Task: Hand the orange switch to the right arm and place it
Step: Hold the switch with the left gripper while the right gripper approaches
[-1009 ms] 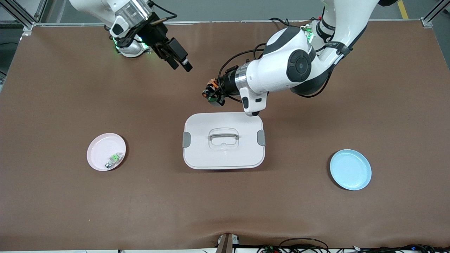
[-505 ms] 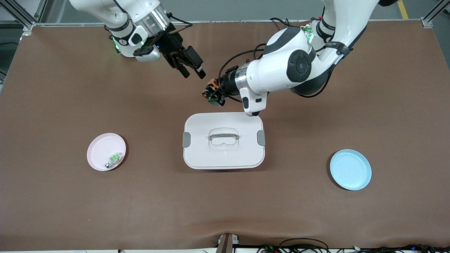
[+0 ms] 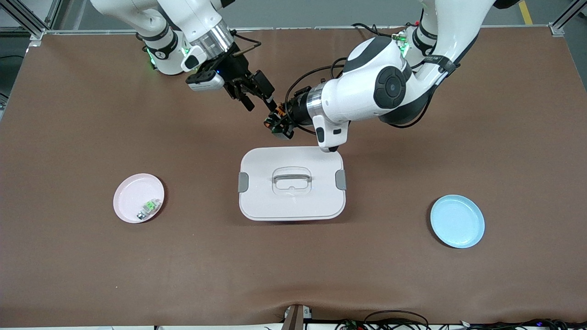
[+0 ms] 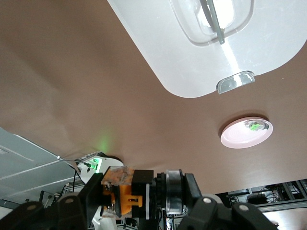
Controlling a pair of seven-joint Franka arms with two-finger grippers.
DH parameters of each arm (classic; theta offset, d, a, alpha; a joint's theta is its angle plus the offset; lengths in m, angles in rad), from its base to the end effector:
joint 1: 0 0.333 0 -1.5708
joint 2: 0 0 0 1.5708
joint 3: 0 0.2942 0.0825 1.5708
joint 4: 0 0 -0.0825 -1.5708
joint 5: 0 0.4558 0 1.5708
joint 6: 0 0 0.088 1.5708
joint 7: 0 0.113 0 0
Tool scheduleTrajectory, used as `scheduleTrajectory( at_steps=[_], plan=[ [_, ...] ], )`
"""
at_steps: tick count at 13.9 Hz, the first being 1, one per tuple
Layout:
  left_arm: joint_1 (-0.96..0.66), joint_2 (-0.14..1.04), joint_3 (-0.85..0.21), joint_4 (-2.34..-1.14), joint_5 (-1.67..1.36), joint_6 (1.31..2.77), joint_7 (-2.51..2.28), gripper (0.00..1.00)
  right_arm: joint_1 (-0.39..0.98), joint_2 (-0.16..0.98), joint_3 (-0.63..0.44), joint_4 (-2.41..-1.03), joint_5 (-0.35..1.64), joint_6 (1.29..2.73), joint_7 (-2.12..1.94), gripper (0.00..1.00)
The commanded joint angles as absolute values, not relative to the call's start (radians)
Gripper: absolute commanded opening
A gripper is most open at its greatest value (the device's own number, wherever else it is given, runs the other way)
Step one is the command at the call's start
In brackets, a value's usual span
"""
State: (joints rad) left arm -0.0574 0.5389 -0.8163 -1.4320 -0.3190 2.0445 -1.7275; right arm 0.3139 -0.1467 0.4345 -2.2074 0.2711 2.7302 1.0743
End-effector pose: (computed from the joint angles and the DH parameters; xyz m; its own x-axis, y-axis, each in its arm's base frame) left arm 0.5517 -0.5257 0.4518 0.3598 0.6697 -0.6496 0.8926 -0.4497 0.0307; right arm 0.4574 0.4182 0.4513 0.8374 -0.5310 0.1295 -0.3570 -0.7107 -0.6061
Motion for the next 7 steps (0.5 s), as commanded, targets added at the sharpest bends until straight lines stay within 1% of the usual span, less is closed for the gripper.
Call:
scheduleTrajectory(
  at_steps=[1,7],
  plan=[
    [-0.069,0.551,-0.815,-1.411,-0.327,2.048,-1.74,0.13,0.333,-0.115,0.434,-2.201,0.239,2.764,1.085,1.0],
    [-0.069,0.549,-0.815,-1.411,-0.327,2.048,-1.74,0.13,0.345,-0.083,0.434,-2.201,0.229,2.799,1.086,1.0]
  ],
)
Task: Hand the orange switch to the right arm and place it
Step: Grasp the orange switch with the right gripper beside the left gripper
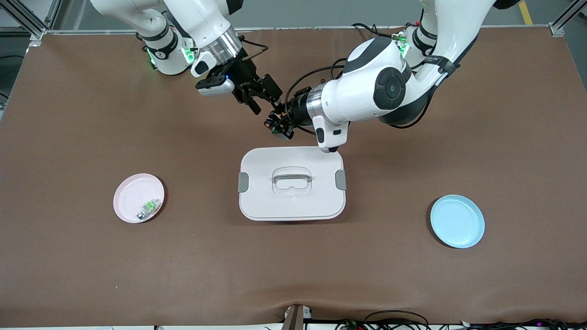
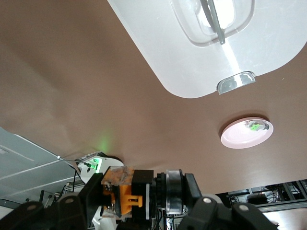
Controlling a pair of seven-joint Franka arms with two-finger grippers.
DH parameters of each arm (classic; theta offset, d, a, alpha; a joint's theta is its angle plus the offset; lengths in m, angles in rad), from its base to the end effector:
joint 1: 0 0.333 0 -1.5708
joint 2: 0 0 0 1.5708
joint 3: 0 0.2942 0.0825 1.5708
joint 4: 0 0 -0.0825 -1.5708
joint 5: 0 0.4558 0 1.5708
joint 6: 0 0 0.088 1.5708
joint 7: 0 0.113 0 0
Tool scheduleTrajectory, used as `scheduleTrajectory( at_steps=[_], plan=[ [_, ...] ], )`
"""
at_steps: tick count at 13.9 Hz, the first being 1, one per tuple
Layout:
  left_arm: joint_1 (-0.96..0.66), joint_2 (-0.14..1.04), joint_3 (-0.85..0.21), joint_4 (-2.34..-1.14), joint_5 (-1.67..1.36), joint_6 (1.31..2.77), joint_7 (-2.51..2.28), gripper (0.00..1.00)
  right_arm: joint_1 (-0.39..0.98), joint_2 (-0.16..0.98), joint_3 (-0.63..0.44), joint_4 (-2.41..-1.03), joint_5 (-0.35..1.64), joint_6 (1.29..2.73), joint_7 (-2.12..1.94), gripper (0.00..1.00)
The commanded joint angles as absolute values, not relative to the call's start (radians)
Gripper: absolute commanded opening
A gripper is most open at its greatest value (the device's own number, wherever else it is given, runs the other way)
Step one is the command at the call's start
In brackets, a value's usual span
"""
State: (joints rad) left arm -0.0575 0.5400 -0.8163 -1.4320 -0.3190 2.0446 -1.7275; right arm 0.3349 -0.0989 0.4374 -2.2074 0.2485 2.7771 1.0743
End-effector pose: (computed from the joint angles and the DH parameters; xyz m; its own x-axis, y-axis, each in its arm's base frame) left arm 0.5518 -0.5257 0.4512 0.3591 0.6697 -0.6500 0.8926 -0.4498 0.0297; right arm 0.4537 0.4316 0.4306 0.8508 -0.5077 0.1356 -0.3344 -0.7220 -0.6057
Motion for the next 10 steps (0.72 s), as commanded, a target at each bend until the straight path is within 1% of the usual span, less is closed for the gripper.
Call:
scheduleTrajectory(
  at_steps=[1,8,9,10],
  plan=[
    [-0.069,0.549,-0.815,-1.41,-0.327,2.048,-1.74,0.13,0.348,-0.08,0.434,-2.201,0.229,2.809,1.086,1.0],
    [-0.067,0.549,-0.813,-1.41,-0.327,2.048,-1.738,0.14,0.36,-0.06,0.434,-2.194,0.229,2.815,1.114,1.0],
    [-0.067,0.549,-0.813,-1.41,-0.325,2.048,-1.738,0.14,0.36,-0.058,0.434,-2.192,0.229,2.813,1.114,0.95],
    [-0.067,0.549,-0.813,-1.411,-0.325,2.048,-1.74,0.14,0.367,-0.058,0.434,-2.191,0.229,2.813,1.114,0.86]
  ],
)
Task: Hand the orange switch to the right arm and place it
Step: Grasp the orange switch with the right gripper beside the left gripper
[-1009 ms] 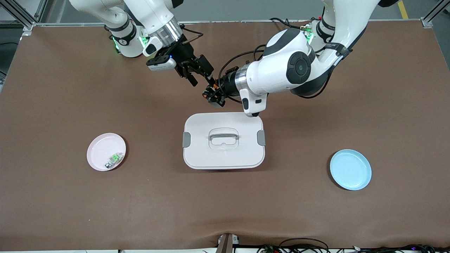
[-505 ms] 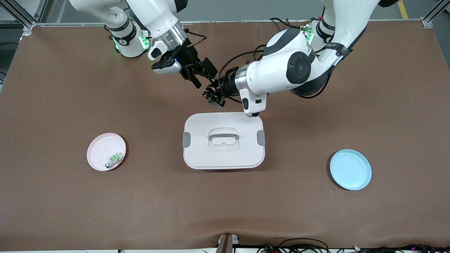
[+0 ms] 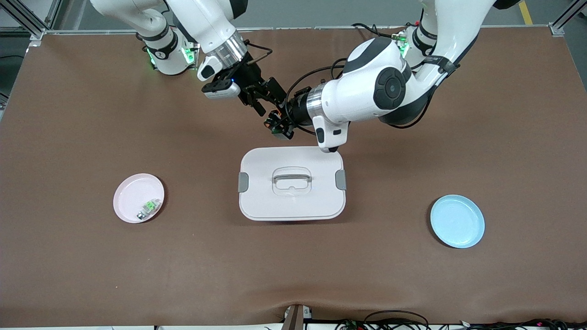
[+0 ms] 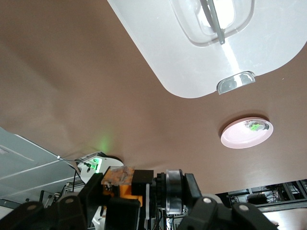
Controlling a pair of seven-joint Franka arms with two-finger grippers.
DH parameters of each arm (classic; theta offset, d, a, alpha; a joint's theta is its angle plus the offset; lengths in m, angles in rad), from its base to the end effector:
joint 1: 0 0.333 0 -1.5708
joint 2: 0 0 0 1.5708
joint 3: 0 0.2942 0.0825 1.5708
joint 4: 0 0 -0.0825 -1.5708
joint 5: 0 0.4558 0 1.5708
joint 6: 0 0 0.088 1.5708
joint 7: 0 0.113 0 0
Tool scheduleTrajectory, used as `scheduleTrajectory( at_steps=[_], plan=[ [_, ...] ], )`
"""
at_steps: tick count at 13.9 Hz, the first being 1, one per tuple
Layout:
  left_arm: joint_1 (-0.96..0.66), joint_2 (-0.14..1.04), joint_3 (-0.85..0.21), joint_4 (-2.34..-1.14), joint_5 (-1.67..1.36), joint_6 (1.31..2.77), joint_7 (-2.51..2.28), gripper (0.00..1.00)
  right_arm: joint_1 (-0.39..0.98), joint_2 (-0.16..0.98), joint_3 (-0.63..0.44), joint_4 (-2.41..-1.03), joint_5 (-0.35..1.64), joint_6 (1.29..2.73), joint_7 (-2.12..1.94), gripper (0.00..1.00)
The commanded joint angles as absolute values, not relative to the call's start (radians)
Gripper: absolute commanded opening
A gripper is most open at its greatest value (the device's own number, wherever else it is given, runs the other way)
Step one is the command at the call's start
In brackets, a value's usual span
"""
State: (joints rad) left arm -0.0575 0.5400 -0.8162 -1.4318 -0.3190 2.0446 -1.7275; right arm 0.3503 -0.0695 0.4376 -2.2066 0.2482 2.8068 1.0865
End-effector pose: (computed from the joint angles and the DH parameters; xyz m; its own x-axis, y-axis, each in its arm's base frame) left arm 0.5518 -0.5257 0.4513 0.3591 0.6697 -0.6500 0.8927 -0.4496 0.0299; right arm 0.4508 0.4398 0.4183 0.8525 -0.5085 0.1210 -0.3393 -0.7145 -0.6119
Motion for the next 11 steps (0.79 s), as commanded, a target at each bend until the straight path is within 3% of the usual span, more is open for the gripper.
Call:
scheduleTrajectory(
  at_steps=[1,2,5,6,11],
  plan=[
    [-0.067,0.549,-0.815,-1.41,-0.324,2.048,-1.74,0.14,0.367,-0.058,0.434,-2.189,0.229,2.813,1.114,0.77],
    [-0.067,0.549,-0.815,-1.41,-0.324,2.048,-1.74,0.14,0.367,-0.058,0.434,-2.187,0.229,2.813,1.114,0.63],
    [-0.067,0.548,-0.815,-1.411,-0.324,2.048,-1.74,0.14,0.367,-0.052,0.434,-2.172,0.23,2.813,1.176,0.05],
    [-0.067,0.548,-0.815,-1.411,-0.324,2.048,-1.74,0.14,0.37,-0.04,0.434,-2.161,0.23,2.813,1.199,0.0],
    [-0.064,0.548,-0.815,-1.41,-0.322,2.048,-1.74,0.19,0.374,-0.035,0.434,-2.16,0.229,2.813,1.203,0.0]
  ],
)
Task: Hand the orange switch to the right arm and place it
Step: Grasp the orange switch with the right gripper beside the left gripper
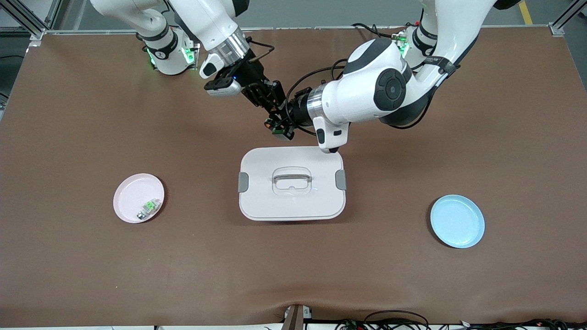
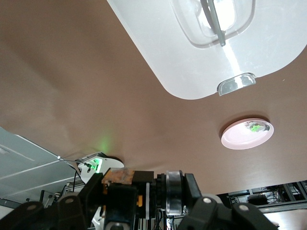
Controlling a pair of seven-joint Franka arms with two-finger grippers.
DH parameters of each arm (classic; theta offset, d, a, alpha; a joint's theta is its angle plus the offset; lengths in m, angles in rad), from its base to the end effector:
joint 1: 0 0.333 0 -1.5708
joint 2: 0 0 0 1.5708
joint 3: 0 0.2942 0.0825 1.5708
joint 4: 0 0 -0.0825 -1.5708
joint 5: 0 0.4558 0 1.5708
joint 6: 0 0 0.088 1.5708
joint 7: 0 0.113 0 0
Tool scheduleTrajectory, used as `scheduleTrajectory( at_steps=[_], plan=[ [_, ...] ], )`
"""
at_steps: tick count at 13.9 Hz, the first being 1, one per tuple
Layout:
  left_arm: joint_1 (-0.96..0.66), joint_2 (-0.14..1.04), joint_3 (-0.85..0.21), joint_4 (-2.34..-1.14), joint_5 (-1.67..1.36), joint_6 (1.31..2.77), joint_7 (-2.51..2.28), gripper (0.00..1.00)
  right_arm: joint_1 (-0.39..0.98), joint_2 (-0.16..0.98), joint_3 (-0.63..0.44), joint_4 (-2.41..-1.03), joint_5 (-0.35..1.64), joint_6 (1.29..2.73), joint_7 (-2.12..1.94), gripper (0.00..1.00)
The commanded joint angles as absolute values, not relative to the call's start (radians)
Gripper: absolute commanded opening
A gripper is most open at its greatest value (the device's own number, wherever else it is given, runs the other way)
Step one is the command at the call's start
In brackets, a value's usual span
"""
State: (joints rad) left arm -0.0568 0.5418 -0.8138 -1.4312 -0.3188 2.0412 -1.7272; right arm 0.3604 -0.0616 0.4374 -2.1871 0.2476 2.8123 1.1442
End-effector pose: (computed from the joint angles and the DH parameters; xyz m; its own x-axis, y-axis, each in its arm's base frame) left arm 0.5532 -0.5242 0.4497 0.3568 0.6717 -0.6493 0.8930 -0.4492 0.0260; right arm 0.4499 0.4476 0.4256 0.8359 -0.5419 0.0869 -0.3744 -0.6789 -0.6316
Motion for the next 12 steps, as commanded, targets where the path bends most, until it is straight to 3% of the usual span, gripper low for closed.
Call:
scheduleTrajectory(
  at_steps=[1,2,3,7,12],
  plan=[
    [-0.061,0.546,-0.813,-1.41,-0.322,2.048,-1.74,0.29,0.374,-0.035,0.434,-2.16,0.229,2.813,1.203,0.0],
    [-0.058,0.546,-0.815,-1.411,-0.321,2.046,-1.738,0.6,0.374,-0.035,0.434,-2.16,0.229,2.813,1.203,0.0],
    [-0.058,0.543,-0.815,-1.411,-0.318,2.046,-1.732,1.0,0.374,-0.032,0.434,-2.16,0.229,2.813,1.204,0.0],
    [-0.049,0.535,-0.813,-1.41,-0.318,2.04,-1.732,1.0,0.373,-0.026,0.434,-2.149,0.218,2.806,1.192,0.0],
    [0.017,0.496,-0.815,-1.41,-0.264,1.991,-1.73,1.0,0.356,0.014,0.43,-2.129,-0.011,2.722,0.966,0.0]
  ],
)
